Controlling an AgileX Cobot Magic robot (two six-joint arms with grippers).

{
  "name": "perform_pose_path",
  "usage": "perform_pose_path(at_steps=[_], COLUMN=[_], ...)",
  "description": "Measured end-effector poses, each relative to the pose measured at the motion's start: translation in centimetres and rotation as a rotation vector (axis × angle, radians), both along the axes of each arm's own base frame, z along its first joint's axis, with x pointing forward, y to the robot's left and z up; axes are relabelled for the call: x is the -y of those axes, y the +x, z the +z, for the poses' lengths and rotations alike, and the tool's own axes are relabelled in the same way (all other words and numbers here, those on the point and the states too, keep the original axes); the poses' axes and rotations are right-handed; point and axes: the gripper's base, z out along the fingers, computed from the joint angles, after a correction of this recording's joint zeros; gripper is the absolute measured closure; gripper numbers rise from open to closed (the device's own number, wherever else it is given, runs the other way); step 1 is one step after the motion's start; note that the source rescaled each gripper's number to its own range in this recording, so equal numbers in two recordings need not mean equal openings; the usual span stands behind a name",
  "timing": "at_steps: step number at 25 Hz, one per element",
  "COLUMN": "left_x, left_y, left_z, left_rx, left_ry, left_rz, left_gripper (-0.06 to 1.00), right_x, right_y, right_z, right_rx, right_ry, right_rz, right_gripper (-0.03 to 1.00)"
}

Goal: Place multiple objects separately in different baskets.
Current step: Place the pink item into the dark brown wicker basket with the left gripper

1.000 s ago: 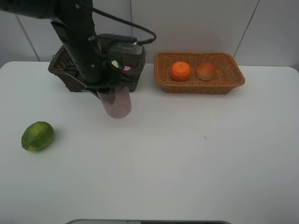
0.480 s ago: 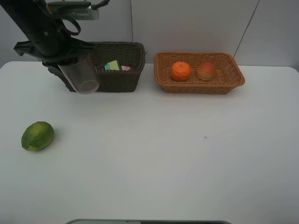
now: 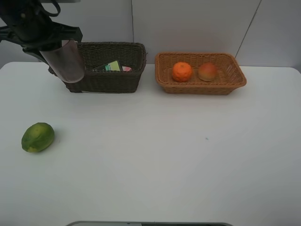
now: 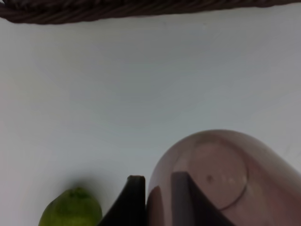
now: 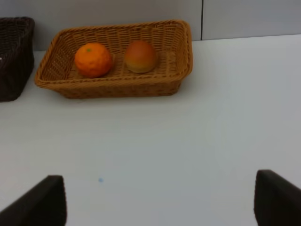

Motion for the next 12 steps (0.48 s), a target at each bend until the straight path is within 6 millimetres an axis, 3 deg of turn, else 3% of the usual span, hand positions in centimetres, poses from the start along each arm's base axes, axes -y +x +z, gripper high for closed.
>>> perform_pose_path(at_steps=[5,12], left_x=[-1.3,-5.3], left_y=[1.1,2.7], left_z=[1.9,2.9], left_rx=[0.063,0.153], left_ry=[-0.008,-0.019], left_rz=[0.038,0.151], left_gripper=[0.94,0.94], right_x=[0.0,0.0], right_y=[0.0,0.0], right_z=[0.0,0.0], right_rx=[0.0,0.0], right_ry=[0.0,0.0], right_rz=[0.0,0.0], right_gripper=[0.24,0.24])
